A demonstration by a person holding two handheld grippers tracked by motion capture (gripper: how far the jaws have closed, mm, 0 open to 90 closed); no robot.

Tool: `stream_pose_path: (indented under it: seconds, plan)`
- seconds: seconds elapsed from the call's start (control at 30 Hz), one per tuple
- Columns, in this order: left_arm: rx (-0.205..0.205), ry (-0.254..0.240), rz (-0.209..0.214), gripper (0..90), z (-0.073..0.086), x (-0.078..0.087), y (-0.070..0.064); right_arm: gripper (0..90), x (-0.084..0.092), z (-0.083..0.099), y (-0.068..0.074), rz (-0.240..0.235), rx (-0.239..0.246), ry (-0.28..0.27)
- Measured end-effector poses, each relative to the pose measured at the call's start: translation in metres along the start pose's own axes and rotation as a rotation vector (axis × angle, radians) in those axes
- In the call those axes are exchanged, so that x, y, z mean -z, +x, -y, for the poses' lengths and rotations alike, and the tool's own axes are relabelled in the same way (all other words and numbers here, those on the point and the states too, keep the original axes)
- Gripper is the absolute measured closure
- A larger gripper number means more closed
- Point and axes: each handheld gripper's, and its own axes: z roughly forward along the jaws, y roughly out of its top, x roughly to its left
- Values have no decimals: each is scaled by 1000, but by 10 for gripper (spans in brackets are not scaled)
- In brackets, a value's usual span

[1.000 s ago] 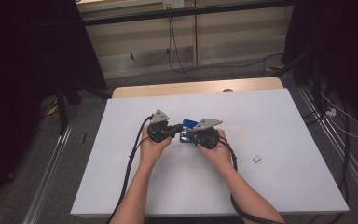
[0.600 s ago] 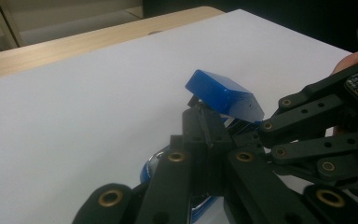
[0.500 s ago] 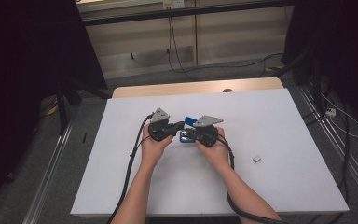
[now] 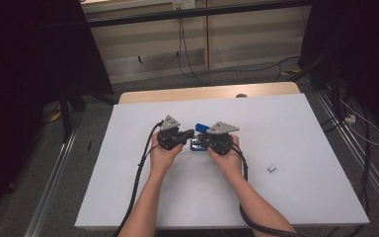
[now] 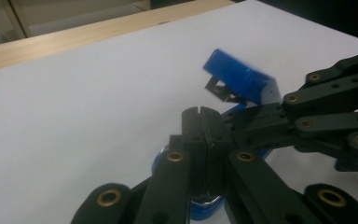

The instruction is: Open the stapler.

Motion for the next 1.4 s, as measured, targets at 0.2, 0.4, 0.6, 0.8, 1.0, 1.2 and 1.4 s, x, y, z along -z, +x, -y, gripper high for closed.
stream_pose_path:
  seconds: [0.2,0.4,0.6,0.8,1.0,1.2,1.4]
  plan:
    - [-15,22,-3,899,6,-9,-1,900,2,-1,0,9,8,1]
    - [-29,19,-8,900,7,-10,-1,900,3,-1,2,26,14,-3]
    - [-56,46,-26,900,11,-15,-2,900,1,-4,4,40,11,7]
    - [-38,35,-16,900,14,-16,-1,900,4,-8,8,91,11,-9]
    - [-76,39,-44,900,13,-19,-7,900,8,-11,9,142,22,-5]
    - [-100,57,-68,900,12,-22,-14,900,19,-15,5,212,2,-7]
    - [-70,53,-52,900,12,-22,-12,900,30,-14,-4,242,-4,-2]
